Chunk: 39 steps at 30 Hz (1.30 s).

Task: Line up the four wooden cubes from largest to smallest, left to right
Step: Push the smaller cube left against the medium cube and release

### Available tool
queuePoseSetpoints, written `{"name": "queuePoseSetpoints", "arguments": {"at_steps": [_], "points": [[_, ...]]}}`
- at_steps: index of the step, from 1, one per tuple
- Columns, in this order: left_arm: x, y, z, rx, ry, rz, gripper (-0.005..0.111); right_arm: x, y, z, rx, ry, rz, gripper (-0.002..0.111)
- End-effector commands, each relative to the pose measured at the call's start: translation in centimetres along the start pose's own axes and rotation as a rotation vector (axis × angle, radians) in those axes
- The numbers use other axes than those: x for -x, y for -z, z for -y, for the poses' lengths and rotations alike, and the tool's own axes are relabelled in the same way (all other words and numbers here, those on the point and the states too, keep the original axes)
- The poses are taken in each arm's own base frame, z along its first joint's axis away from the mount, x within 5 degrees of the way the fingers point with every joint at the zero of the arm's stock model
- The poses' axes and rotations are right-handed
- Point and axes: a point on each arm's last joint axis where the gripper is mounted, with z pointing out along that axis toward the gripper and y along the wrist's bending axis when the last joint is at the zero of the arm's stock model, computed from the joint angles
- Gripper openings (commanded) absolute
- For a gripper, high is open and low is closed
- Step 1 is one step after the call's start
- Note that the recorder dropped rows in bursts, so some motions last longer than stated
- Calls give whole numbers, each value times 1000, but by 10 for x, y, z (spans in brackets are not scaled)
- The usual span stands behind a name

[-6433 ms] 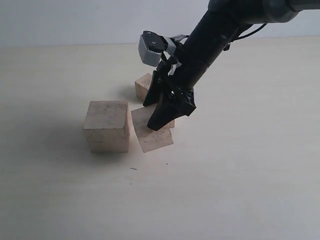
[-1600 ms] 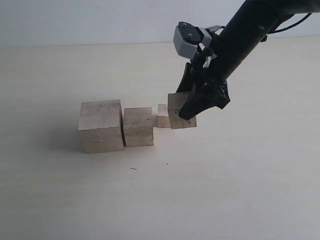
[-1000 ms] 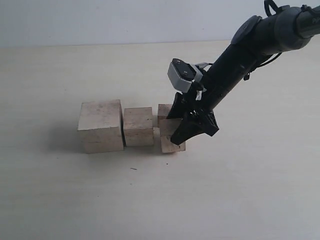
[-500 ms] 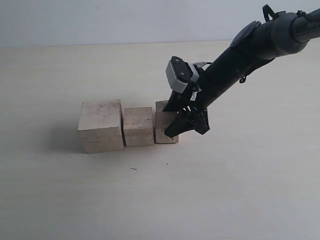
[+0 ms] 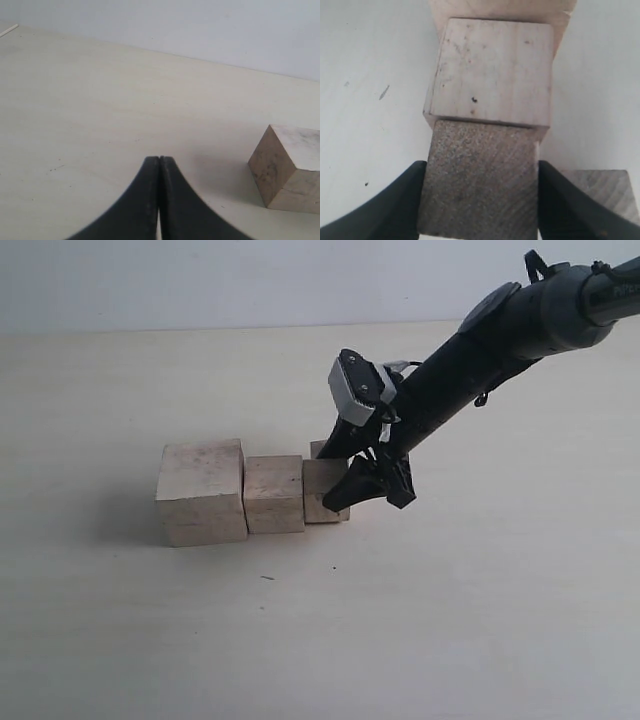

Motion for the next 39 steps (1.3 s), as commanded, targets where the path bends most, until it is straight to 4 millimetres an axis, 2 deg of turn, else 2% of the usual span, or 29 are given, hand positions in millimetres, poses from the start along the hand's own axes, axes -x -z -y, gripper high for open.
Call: {"name": "queuePoseSetpoints", "arguments": {"at_steps": [1,6,18,22,28,31,34,39], "points": [[0,0,0,-8,7,9,0,3,-11,-4,32,2,19,0],[0,0,0,-8,7,9,0,-3,-19,-4,53,-15,16,0],[0,0,0,-8,7,9,0,-1,-20,-2,24,-46,41,3],[0,0,0,-8,7,9,0,-1,-20,-2,25,-71,41,17],[0,0,0,-8,7,9,0,3,-18,-3,34,-72,59,51],[0,0,0,-8,7,9,0,9,-13,-2,17,-76,79,63],[0,0,0,-8,7,9,0,15,-7,-3,5,-96,85,68],[0,0,0,-8,7,9,0,25,4,-4,-15,-97,91,68]]}}
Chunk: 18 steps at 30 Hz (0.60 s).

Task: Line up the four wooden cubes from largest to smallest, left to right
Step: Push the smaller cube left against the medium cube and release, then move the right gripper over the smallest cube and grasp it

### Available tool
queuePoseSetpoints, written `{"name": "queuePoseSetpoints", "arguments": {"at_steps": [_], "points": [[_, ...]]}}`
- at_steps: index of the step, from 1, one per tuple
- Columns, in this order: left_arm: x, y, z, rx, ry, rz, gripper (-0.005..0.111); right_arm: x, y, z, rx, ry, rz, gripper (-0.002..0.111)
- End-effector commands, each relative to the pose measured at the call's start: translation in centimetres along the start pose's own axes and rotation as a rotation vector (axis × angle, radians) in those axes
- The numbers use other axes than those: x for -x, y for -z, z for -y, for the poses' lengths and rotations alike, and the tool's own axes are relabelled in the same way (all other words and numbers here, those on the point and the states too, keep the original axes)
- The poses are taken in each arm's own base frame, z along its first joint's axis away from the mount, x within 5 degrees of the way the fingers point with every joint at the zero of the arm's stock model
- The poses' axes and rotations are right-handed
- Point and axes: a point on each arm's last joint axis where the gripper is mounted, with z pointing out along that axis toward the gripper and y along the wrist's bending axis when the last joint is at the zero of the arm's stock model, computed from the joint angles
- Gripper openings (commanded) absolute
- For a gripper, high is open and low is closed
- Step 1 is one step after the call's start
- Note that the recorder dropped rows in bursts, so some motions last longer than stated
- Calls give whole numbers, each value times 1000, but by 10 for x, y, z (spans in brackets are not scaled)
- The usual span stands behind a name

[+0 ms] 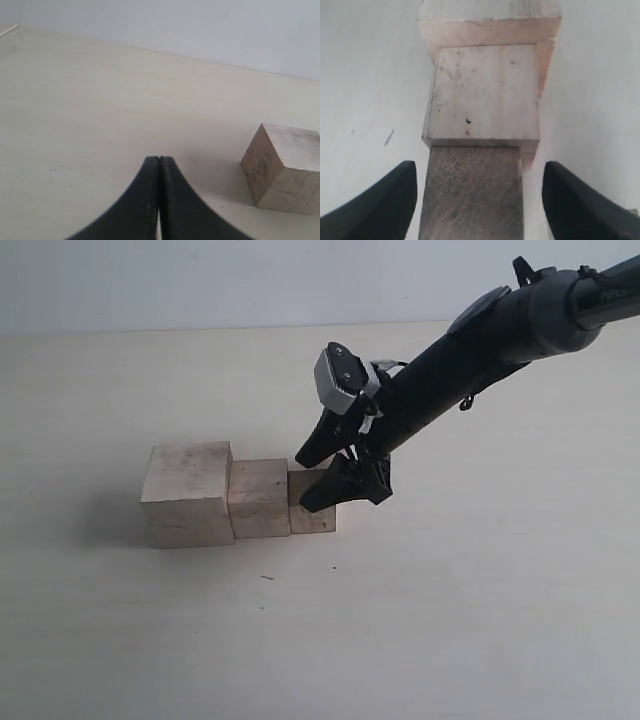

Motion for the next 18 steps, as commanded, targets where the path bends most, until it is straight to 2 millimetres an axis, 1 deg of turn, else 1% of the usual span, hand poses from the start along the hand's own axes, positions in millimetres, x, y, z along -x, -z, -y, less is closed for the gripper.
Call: {"name": "queuePoseSetpoints", "arguments": {"at_steps": [1,4,7,12,14,16,18], "points": [[0,0,0,-8,7,9,0,16,11,-5,-17,-8,23,68],[0,0,0,-8,7,9,0,25,21,-6,-52,10,28,68],[0,0,0,-8,7,9,0,33,31,-1,-166,-56,17,67],[0,0,0,-8,7,9,0,33,45,20,-452,-338,21,62],[0,0,0,-8,7,9,0,31,49,27,-544,-508,61,60],[0,0,0,-8,7,9,0,30,52,30,-587,-664,109,60],[0,0,0,-8,7,9,0,32,52,31,-590,-699,121,60]]}}
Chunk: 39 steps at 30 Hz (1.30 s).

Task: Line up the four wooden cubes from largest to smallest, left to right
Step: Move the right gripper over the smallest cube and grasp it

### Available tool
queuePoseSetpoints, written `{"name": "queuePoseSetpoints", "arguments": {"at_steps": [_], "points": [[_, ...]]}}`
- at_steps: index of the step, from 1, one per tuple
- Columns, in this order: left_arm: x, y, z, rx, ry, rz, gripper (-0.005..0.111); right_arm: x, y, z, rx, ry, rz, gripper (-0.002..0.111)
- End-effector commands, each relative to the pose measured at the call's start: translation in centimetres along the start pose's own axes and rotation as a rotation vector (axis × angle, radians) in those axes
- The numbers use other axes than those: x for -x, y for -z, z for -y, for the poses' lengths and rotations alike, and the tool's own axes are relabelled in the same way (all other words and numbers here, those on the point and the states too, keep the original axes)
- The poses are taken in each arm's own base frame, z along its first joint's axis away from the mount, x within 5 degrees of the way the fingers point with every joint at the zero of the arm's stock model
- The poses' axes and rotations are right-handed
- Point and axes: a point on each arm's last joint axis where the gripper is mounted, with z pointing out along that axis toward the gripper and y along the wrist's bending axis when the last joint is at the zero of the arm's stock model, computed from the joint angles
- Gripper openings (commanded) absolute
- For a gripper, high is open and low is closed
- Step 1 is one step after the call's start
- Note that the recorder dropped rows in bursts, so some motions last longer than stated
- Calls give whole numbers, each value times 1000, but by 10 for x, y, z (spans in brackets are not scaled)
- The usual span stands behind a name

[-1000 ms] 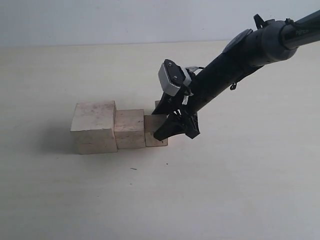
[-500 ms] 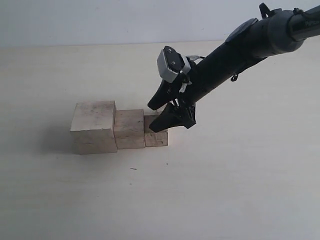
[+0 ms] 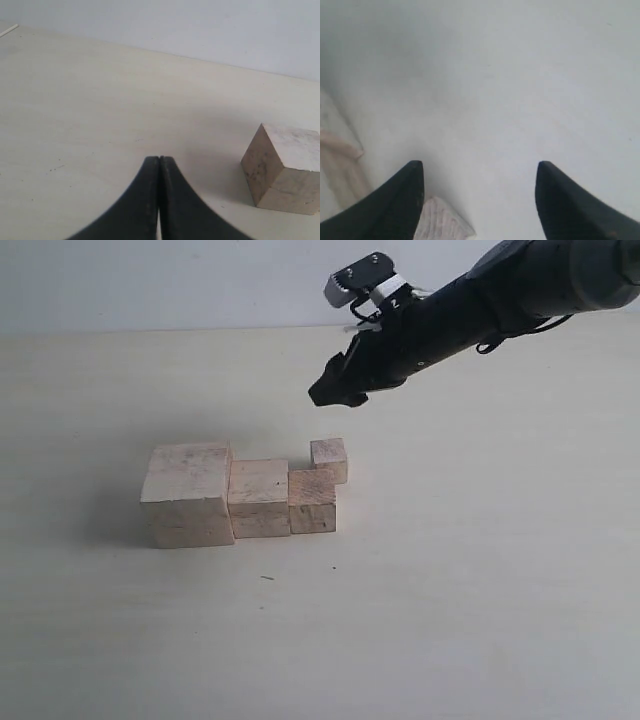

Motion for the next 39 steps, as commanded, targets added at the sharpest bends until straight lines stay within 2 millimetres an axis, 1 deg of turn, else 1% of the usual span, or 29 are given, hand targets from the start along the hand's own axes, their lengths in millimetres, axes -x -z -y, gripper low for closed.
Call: {"name": "queuePoseSetpoints", "arguments": {"at_steps": [1,7,13,16,19,22,34,39], "points": [[0,0,0,-8,7,9,0,6,4,4,-56,-179,20,60],[0,0,0,-8,7,9,0,12,2,-6,-113,-252,-83,59],[0,0,0,-8,7,9,0,21,-4,-33,-146,-343,-200,59],[0,0,0,-8,7,9,0,23,-6,-40,-212,-385,-240,59],[0,0,0,-8,7,9,0,20,-7,-42,-265,-423,-257,59],[0,0,0,-8,7,9,0,16,-13,-42,-272,-461,-270,59],[0,0,0,-8,7,9,0,-11,-45,-33,-270,-488,-354,59],[0,0,0,-8,7,9,0,-13,-48,-32,-271,-490,-354,59]]}}
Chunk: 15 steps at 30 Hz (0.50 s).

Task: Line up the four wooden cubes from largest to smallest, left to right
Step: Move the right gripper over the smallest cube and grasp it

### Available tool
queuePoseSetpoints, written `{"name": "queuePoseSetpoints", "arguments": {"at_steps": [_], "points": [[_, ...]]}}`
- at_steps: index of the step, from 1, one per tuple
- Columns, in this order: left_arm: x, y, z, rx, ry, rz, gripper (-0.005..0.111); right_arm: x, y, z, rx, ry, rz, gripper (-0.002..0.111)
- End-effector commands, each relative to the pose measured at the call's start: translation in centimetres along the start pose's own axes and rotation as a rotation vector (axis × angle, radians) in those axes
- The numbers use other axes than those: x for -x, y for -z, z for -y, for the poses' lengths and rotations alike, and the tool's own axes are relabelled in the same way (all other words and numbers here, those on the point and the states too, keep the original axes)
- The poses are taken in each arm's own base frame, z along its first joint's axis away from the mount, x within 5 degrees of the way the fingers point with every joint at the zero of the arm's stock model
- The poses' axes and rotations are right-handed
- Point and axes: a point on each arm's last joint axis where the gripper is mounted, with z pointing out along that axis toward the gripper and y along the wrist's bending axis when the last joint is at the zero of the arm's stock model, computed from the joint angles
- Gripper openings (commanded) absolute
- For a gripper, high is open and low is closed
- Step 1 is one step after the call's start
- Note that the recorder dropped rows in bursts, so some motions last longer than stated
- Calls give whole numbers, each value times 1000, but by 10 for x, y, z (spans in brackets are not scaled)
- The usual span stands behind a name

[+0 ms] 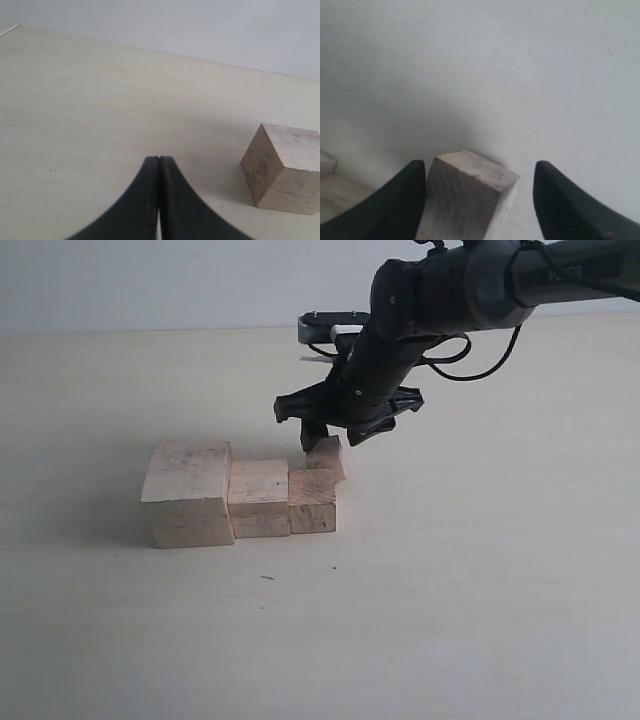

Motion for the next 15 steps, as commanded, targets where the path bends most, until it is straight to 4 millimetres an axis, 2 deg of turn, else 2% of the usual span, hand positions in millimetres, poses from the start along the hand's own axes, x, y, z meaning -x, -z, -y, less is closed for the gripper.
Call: {"name": "queuePoseSetpoints", "arguments": {"at_steps": [1,6,15], "points": [[0,0,0,-8,7,9,0,-2,-7,2,-12,13,-14,59],[0,0,0,-8,7,9,0,-3,-7,-1,25,-29,-20,59],[0,0,0,-8,7,9,0,-2,-6,-3,32,-7,-24,59]]}}
